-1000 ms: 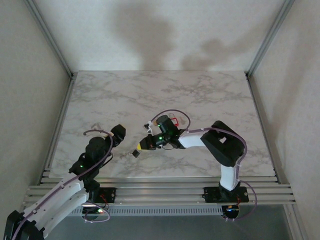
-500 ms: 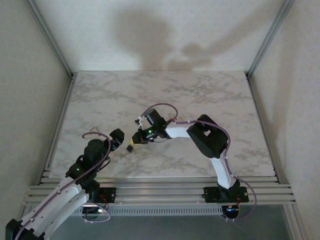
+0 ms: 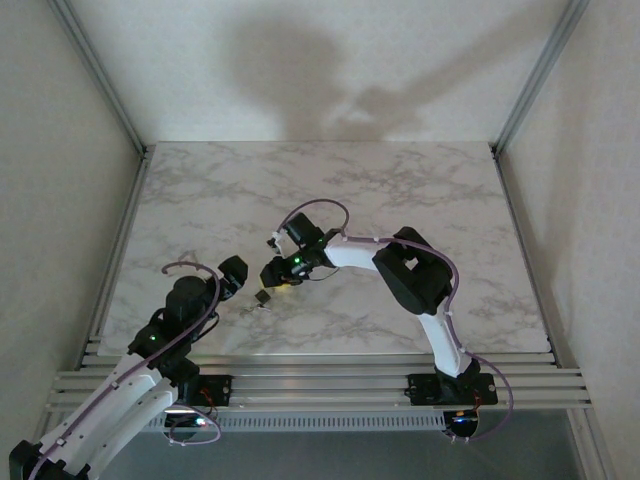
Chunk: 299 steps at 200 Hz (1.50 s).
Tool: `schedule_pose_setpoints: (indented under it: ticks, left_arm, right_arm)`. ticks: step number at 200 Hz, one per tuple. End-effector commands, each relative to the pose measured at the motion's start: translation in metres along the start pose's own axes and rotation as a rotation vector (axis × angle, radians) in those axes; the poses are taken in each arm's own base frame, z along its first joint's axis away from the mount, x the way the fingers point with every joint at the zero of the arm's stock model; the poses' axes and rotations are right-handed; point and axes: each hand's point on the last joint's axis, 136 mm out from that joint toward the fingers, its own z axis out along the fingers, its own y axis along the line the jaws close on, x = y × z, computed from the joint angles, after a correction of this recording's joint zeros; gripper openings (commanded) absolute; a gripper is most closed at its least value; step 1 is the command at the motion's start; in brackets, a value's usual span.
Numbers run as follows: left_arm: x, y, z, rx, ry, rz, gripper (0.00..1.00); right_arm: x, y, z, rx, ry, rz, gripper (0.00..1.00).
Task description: Lock with the key
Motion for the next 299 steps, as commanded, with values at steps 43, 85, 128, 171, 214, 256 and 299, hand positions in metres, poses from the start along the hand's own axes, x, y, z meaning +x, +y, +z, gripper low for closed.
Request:
schedule_pose_setpoints:
  ticks: [43,85,128,171,214,256,299]
  left_arm:
    - [-0.042,-0.017,-0.012,-0.036,-0.124,0.043,1.0]
    - [-0.09,-0.003,-0.031,-0.182,-0.348,-0.005,1.0]
    - [-0.106,-0.004,-0.034,-0.184,-0.448,0.055,1.0]
    - [-0.139,0.015,-0.029,-0.383,-0.538,0.238,1.0]
    - [-0.137,0.031,0.022,-0.388,-0.43,0.29,1.0]
    - [-0.15,0.066,0.036,-0.482,-0.463,0.339,1.0]
    - [-0.155,0.106,0.034,-0.52,-0.528,0.334,1.0]
  right_arm:
    - [-0.027,0.026,-0.057,0.188,-0.09,-0.195,0.75]
    - [-0.048,0.066,-0.159,0.37,-0.439,-0.365,0.87]
    - [-0.027,0.053,-0.26,0.629,-0.757,-0.381,0.99]
    - [0.018,-0.008,-0.343,0.92,-1.022,-0.305,0.99]
    - [0.077,-0.091,-0.415,1.309,-1.282,-0.12,0.99]
    - [0.092,-0.14,-0.415,1.36,-1.256,-0.085,0.99]
    - [0.085,-0.189,-0.403,1.388,-1.179,-0.059,0.99]
